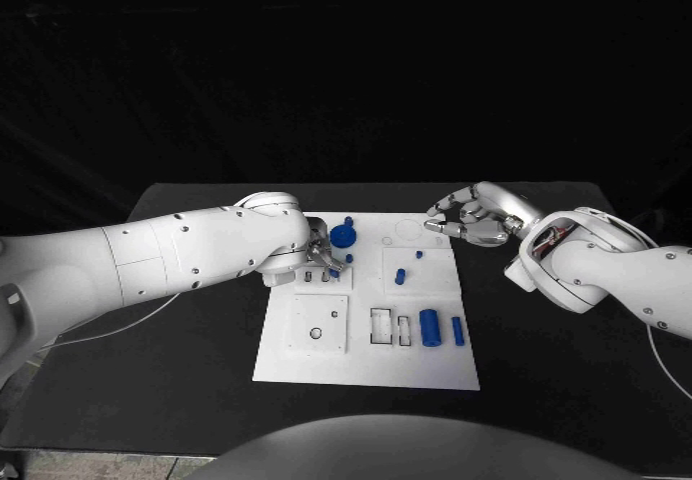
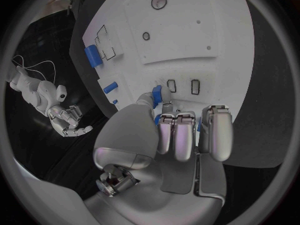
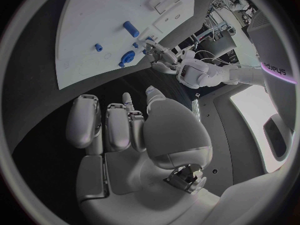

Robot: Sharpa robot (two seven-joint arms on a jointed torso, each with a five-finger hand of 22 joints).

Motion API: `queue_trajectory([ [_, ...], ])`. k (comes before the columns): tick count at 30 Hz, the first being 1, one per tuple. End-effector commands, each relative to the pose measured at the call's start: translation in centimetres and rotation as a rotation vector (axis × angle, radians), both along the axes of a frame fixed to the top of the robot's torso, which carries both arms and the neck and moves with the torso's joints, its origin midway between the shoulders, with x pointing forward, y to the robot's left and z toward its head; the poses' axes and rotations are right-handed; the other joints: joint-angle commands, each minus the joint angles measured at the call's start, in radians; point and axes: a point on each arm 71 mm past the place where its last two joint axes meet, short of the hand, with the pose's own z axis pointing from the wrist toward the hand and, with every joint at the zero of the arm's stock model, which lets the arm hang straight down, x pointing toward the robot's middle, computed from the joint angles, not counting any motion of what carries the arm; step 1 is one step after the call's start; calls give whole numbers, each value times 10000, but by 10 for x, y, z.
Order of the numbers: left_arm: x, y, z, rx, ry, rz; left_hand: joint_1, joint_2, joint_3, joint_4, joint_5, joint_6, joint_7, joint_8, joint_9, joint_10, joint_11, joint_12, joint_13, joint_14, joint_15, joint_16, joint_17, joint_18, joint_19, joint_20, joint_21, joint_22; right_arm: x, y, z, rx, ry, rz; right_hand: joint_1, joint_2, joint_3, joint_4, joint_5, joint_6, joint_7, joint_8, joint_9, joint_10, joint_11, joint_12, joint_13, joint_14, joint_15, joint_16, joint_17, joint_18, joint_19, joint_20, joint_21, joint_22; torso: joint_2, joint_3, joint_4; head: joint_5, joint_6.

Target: Assemble the parts on the task board

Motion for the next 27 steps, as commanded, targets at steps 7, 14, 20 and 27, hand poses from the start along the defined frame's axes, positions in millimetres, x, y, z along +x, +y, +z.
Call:
queue_trajectory([
  [7, -4, 11, 1, -159, -21, 117, -141, -567, 1017, 64, 105, 108, -62, -203, 203, 1113, -102, -14, 2615, 1072, -81, 24, 2633, 98, 9, -67, -85, 1073, 1, -1, -2, -29, 166, -31, 102, 16, 63, -27, 64, 84, 25, 44, -16, 256, 78, -80, 1015, 448, 69, -66, -38, -83, -43, 74, -87, 1275, -9, 1, 4, 54, 1],
  [14, -6, 22, 2, -201, -112, 344, -404, -1021, 2060, 116, 50, 177, -42, -319, 432, 1113, -94, -14, 2615, 1072, -73, 24, 2633, 99, 15, -59, -113, 1096, 1, -2, -2, -32, 189, -43, 106, 29, 68, -23, 62, 95, 29, 48, -17, 239, 82, -99, 983, 443, 72, -82, -61, -81, -46, 77, -99, 1273, -6, -2, 5, 99, 1],
  [20, -6, 27, 0, -163, -213, 455, -483, -1102, 2272, 121, 18, 180, -36, -344, 488, 1113, -89, -14, 2615, 1072, -68, 24, 2633, 103, 5, -54, -127, 1089, 1, -1, -3, -19, 225, -36, 106, 29, 68, -23, 62, 95, 29, 48, -17, 239, 82, -99, 983, 443, 72, -82, -61, -81, -46, 77, -99, 1273, -14, -1, -5, 152, 1],
  [27, -6, 29, -1, -178, -377, 522, -580, -1163, 2466, 141, -87, 165, -22, -376, 543, 1113, -77, -14, 2615, 1072, -58, 24, 2633, 109, -15, -47, -149, 1071, 1, -2, -4, -14, 278, -42, 109, 45, 73, -17, 59, 104, 34, 51, -20, 225, 87, -114, 958, 440, 76, -89, -72, -79, -51, 80, -114, 1270, 3, -9, -9, 162, 1],
])
